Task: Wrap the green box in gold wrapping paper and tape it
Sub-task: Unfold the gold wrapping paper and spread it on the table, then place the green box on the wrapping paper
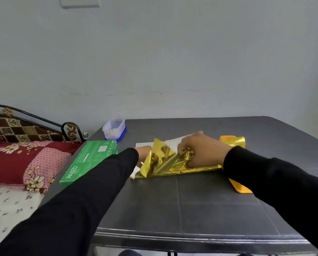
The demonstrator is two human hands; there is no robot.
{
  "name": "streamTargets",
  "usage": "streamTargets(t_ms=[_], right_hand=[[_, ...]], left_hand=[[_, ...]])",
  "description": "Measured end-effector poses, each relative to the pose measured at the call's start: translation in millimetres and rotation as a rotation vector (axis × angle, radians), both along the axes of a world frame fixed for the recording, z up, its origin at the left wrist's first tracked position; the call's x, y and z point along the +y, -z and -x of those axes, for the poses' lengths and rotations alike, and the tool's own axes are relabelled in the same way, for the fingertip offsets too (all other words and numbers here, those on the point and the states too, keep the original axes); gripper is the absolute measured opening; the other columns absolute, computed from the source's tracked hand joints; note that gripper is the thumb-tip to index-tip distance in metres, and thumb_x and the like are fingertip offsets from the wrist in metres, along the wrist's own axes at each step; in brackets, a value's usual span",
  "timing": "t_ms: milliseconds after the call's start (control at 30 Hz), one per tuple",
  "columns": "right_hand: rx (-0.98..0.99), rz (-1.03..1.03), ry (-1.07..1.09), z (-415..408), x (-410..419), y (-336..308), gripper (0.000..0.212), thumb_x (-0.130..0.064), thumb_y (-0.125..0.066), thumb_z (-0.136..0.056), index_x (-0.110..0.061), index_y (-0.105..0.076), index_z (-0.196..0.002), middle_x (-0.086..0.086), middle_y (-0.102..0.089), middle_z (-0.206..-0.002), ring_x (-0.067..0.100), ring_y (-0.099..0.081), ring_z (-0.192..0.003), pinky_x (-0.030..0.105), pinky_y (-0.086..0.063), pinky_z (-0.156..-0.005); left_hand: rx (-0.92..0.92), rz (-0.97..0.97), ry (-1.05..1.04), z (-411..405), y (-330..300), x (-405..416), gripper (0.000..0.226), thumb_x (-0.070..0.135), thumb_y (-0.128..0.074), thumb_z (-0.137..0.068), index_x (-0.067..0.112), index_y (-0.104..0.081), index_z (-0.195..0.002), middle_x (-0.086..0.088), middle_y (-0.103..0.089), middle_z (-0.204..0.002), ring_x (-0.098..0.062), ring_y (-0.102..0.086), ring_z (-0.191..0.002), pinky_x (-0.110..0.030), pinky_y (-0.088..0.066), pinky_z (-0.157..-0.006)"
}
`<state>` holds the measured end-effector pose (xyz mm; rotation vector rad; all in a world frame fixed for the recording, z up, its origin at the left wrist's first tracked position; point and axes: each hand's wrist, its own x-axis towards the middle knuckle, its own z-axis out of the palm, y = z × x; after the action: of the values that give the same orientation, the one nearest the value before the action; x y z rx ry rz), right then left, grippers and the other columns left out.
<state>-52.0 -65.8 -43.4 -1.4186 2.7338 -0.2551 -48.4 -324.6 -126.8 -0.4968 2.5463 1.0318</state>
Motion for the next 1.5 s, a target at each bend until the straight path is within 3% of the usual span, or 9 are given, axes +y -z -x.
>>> streamTargets(t_ms=[133, 233, 367, 500, 600, 867, 1100, 1300, 1500], right_hand=[[-0.176, -0.241, -0.010, -37.7, 15.1, 4.3, 0.059, -0.042, -0.086, -0.076, -0.034, -0.063, -0.130, -0.012, -0.060, -0.122, 0.012, -0.055, -0.112, 0.031, -0.048, -0.097], [-0.419, -0.468, -0.055, -50.0, 20.7, 1.2, 0.061, -0.054, -0.081, -0.079, -0.039, -0.061, -0.134, -0.027, -0.066, -0.113, -0.002, -0.060, -0.097, 0.020, -0.048, -0.089], [-0.581, -0.361, -0.048, -35.1, 18.7, -5.4, 0.051, -0.060, -0.072, -0.086, -0.040, -0.064, -0.133, -0.020, -0.070, -0.125, 0.001, -0.067, -0.106, 0.028, -0.056, -0.094], [-0.317, -0.082, 0.084, -11.5, 3.0, 18.4, 0.038, -0.053, -0.057, -0.100, -0.036, -0.063, -0.134, -0.010, -0.065, -0.135, 0.013, -0.061, -0.119, 0.029, -0.048, -0.099], [-0.050, -0.191, 0.196, 1.3, -6.4, 63.0, 0.054, -0.056, -0.042, -0.103, -0.035, -0.041, -0.152, -0.005, -0.035, -0.164, 0.024, -0.033, -0.148, 0.048, -0.032, -0.117], [-0.155, -0.252, 0.336, -9.4, -10.9, 107.4, 0.068, -0.070, -0.024, -0.100, -0.043, -0.010, -0.161, -0.010, 0.003, -0.172, 0.036, 0.003, -0.157, 0.070, -0.007, -0.119], [-0.172, -0.249, 0.364, -6.6, -8.8, 110.7, 0.065, -0.067, -0.027, -0.101, -0.039, -0.016, -0.159, -0.009, -0.005, -0.171, 0.040, -0.002, -0.156, 0.071, -0.012, -0.117], [-0.130, -0.201, 0.332, -2.7, -34.4, 98.4, 0.066, -0.065, -0.034, -0.101, -0.043, -0.017, -0.160, -0.010, 0.002, -0.172, 0.035, 0.003, -0.158, 0.068, -0.011, -0.119], [-0.208, -0.064, 0.068, -23.6, -112.3, 67.8, 0.058, -0.054, -0.043, -0.104, -0.030, -0.037, -0.156, -0.002, -0.034, -0.165, 0.025, -0.032, -0.149, 0.043, -0.029, -0.119]], left_hand=[[0.019, 0.187, 0.148, 5.1, 4.4, 14.2, 0.022, 0.034, -0.070, -0.092, 0.015, -0.075, -0.102, -0.002, -0.070, -0.102, -0.023, -0.064, -0.092, -0.027, -0.051, -0.076], [0.058, 0.387, 0.219, 1.8, 1.7, 26.8, 0.036, 0.043, -0.065, -0.093, 0.013, -0.073, -0.112, -0.005, -0.067, -0.110, -0.022, -0.060, -0.089, -0.029, -0.049, -0.079], [0.075, 0.602, 0.202, 0.8, 9.0, 31.7, 0.042, 0.055, -0.057, -0.094, 0.022, -0.063, -0.120, -0.010, -0.044, -0.130, -0.035, -0.051, -0.116, -0.033, -0.042, -0.088], [0.121, 0.646, 0.222, 3.3, 21.4, 36.0, 0.048, 0.059, -0.048, -0.097, 0.025, -0.054, -0.131, -0.011, -0.043, -0.137, -0.038, -0.038, -0.125, -0.041, -0.038, -0.096], [0.147, 0.638, 0.216, 1.0, 29.8, 33.7, 0.042, 0.059, -0.042, -0.098, 0.027, -0.055, -0.121, -0.004, -0.048, -0.136, -0.036, -0.037, -0.127, -0.050, -0.040, -0.101], [0.210, 0.660, 0.209, -6.0, 51.4, 26.7, 0.072, 0.066, -0.021, -0.099, 0.025, -0.023, -0.157, 0.000, -0.015, -0.167, -0.033, -0.018, -0.148, -0.052, -0.023, -0.115], [0.173, 0.594, 0.192, -12.8, 45.1, 29.0, 0.074, 0.064, -0.025, -0.101, 0.024, -0.011, -0.163, 0.003, -0.001, -0.172, -0.032, -0.001, -0.156, -0.056, -0.013, -0.122], [0.274, 0.609, 0.184, -40.0, -1.3, 8.7, 0.065, 0.058, -0.042, -0.101, 0.021, -0.039, -0.154, -0.001, -0.038, -0.160, -0.030, -0.027, -0.148, -0.047, -0.034, -0.114], [0.153, 0.778, -0.061, -86.1, -43.6, -37.6, 0.058, 0.048, -0.054, -0.090, 0.024, -0.050, -0.143, -0.010, -0.041, -0.152, -0.039, -0.032, -0.141, -0.051, -0.037, -0.110]])
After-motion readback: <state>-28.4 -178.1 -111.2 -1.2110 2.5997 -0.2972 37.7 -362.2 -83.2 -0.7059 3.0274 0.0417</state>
